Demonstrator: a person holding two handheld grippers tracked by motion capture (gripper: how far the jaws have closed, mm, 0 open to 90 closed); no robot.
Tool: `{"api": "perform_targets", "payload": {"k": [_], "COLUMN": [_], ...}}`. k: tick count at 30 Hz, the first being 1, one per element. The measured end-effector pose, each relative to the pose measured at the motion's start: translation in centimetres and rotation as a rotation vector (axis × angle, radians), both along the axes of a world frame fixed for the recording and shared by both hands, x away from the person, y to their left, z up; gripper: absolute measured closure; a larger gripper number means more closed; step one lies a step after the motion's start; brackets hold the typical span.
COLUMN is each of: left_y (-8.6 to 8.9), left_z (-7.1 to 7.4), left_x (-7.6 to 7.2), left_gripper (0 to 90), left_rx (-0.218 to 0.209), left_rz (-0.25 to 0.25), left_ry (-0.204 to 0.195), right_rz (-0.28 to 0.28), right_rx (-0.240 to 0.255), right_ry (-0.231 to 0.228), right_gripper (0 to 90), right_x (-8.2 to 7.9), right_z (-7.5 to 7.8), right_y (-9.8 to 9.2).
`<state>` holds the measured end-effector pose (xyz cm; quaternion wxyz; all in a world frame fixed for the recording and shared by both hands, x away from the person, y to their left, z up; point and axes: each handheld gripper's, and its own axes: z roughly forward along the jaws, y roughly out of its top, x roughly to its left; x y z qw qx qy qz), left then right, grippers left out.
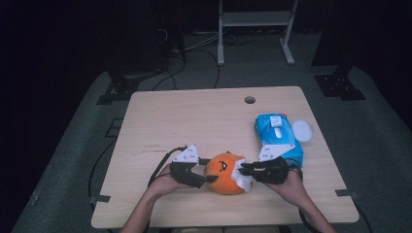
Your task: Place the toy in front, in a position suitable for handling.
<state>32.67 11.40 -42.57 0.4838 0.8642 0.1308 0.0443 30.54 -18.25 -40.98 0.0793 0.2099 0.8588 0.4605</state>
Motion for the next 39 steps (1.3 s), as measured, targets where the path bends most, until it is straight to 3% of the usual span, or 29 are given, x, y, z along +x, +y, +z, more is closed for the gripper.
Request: {"api": "perform_targets", "payload": {"k": [4,7,10,12,14,18,20,22,24,26,29,30,36,39], "left_y": [-1.0,-1.8,-1.8,-1.4,-1.3,-1.4,-1.5,-1.8,-2.0,-1.9,-1.9,-1.9,-1.8,-1.8], "left_z": [0.6,1.0,0.9,0.7,0.6,0.5,0.6,0.7,0.8,0.8,0.7,0.6,0.2,0.1], "left_x": [-0.6,-1.0,-1.0,-0.7,-0.5,-0.4,-0.5,-0.7,-0.9,-1.0,-1.0,-1.0,-0.3,-0.4], "left_gripper": [41.6,42.0,42.1,42.1,42.0,41.9,42.0,42.0,42.0,41.9,41.4,38.1,18.8,27.4], "left_rx": [0.005,0.014,0.018,0.009,0.000,-0.013,-0.012,-0.005,0.023,0.023,0.025,0.022,-0.014,-0.013], "left_rz": [-0.012,-0.012,0.000,0.019,0.025,0.030,0.034,0.021,0.014,0.003,-0.008,-0.007,0.047,0.027], "left_ry": [-0.026,-0.043,-0.037,-0.014,-0.004,0.001,0.001,-0.012,-0.039,-0.043,-0.049,-0.049,0.036,0.021], "right_rz": [0.032,0.092,0.102,0.086,0.057,0.033,0.051,0.106,0.133,0.111,0.031,0.002,-0.014,-0.015], "right_rx": [0.016,0.036,-0.024,-0.024,-0.047,-0.048,-0.049,-0.027,-0.053,-0.041,-0.020,-0.006,0.001,-0.003], "right_ry": [-0.036,-0.065,-0.118,-0.112,-0.121,-0.108,-0.118,-0.108,-0.130,-0.133,-0.128,-0.095,-0.065,-0.068], "right_gripper": [80.5,80.4,80.4,80.4,80.4,80.4,80.3,80.3,80.3,80.4,80.4,80.4,80.4,80.4], "right_x": [-0.8,-1.8,-2.4,-2.1,-1.7,-1.5,-1.8,-2.1,-2.4,-2.2,-1.2,-0.6,-0.2,-0.3], "right_z": [0.8,1.3,1.3,1.3,1.1,0.8,0.8,0.9,1.0,1.2,1.5,1.2,0.7,0.7], "right_y": [1.1,2.6,3.4,3.0,2.2,1.1,1.5,2.2,3.2,3.1,2.0,1.3,1.0,1.1]}}
